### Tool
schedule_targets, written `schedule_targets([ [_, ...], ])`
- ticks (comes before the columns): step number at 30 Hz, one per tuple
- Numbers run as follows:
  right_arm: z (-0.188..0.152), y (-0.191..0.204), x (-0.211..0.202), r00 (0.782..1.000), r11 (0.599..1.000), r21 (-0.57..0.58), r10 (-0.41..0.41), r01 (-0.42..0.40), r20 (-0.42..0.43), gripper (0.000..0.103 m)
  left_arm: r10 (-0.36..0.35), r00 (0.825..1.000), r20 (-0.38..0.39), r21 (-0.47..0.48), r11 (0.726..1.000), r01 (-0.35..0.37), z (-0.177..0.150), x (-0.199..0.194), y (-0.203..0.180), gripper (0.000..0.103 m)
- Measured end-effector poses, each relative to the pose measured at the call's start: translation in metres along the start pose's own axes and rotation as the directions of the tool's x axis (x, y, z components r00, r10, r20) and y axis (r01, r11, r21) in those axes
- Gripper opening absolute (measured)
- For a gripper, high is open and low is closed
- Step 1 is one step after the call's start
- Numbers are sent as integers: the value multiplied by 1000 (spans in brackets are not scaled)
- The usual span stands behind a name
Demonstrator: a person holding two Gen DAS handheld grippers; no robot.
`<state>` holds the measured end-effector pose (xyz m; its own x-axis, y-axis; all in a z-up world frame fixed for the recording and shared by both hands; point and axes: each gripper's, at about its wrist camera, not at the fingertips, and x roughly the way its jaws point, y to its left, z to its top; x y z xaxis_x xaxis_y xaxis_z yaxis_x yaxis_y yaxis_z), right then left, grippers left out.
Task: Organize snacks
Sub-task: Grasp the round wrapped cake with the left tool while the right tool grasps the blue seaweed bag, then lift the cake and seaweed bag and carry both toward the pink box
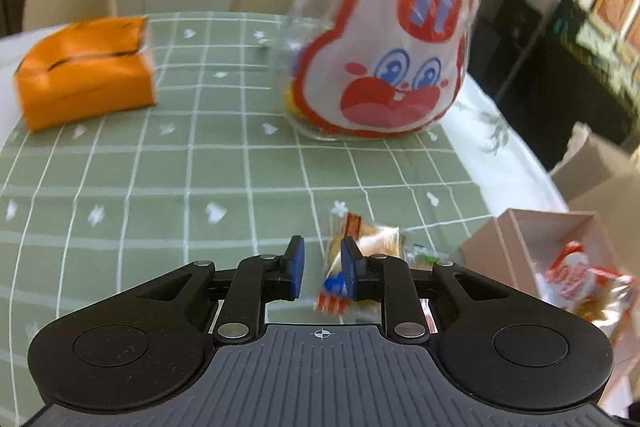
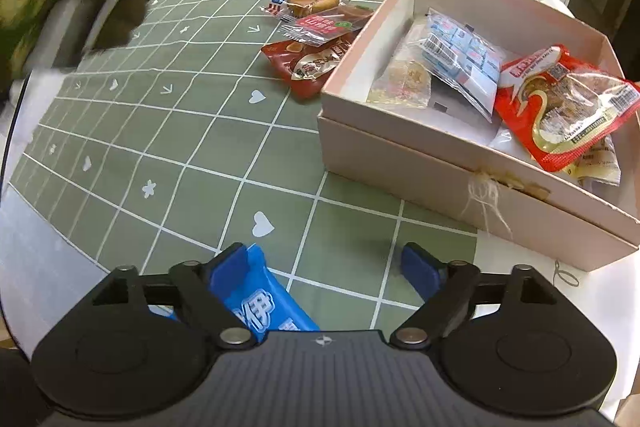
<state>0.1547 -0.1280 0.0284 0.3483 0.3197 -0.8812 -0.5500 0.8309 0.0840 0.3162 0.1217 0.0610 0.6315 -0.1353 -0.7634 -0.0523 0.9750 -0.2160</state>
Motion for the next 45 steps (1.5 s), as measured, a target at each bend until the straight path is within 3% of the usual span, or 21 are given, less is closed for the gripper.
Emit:
schedule_targets([
  [3, -3, 6, 2, 1000, 999, -33, -22, 22, 12, 90, -7, 999, -47, 115, 993, 13, 6, 18, -25, 26],
  [5, -4, 6, 1, 1000, 999, -27, -17, 18, 21, 91, 29, 996, -90, 219, 976, -9, 2, 30, -38, 27],
  [7, -5, 4, 0, 1000, 1000, -25, -10, 11, 26, 91, 55, 997, -59, 314, 949, -34, -4, 33, -52, 28],
  [9, -6, 4, 0, 1000, 1000, -27, -8, 9, 30, 92, 71, 996, -56, 351, 935, -47, -4, 34, -58, 30],
  [12, -8, 8, 2, 999, 999, -36, -12, 14, 36, 97, 88, 994, -68, 319, 946, -62, 1, 38, -52, 49],
  [14, -8, 10, 3, 999, 999, -37, -17, 19, 39, 99, 77, 994, -83, 266, 962, -52, 6, 41, -44, 53],
  [17, -9, 13, 5, 999, 999, -38, -26, 28, 41, 101, -30, 986, -165, 132, 990, 52, 14, 50, -32, 54],
  [20, -9, 13, 6, 999, 999, -36, -33, 34, 43, 102, -16, 988, -153, 202, 978, 47, 9, 51, -42, 61],
  [25, -3, 13, 8, 999, 999, -24, -30, 31, 26, 103, 15, 990, -143, 263, 965, 24, -4, 53, -50, 61],
  [27, 4, 9, 5, 1000, 1000, 7, -5, 5, 21, 97, 0, 989, -148, 228, 973, 34, -9, 45, -42, 60],
  [30, 11, 3, -5, 997, 998, 25, 65, -66, 29, 95, -8, 988, -152, 180, 983, 35, -26, 22, -27, 59],
  [33, 14, 3, -13, 989, 988, -50, 146, -147, -19, 95, 3, 988, -154, 106, 994, 14, -53, -9, -10, 59],
  [36, 9, 6, -18, 969, 957, -180, 208, -229, -131, 95, 6, 988, -154, -3, 1000, -6, -88, -41, 0, 59],
  [39, -1, 10, -21, 937, 882, -337, 262, -330, -232, 95, 74, 988, -135, -105, 991, -88, -128, -73, -3, 59],
  [43, -20, 9, -16, 893, 749, -490, 333, -445, -303, 97, 165, 981, -107, -268, 945, -188, -175, -110, -31, 59],
  [45, -30, 5, -19, 901, 694, -576, 331, -433, -278, 97, 205, 973, -102, -356, 906, -228, -194, -125, -49, 59],
])
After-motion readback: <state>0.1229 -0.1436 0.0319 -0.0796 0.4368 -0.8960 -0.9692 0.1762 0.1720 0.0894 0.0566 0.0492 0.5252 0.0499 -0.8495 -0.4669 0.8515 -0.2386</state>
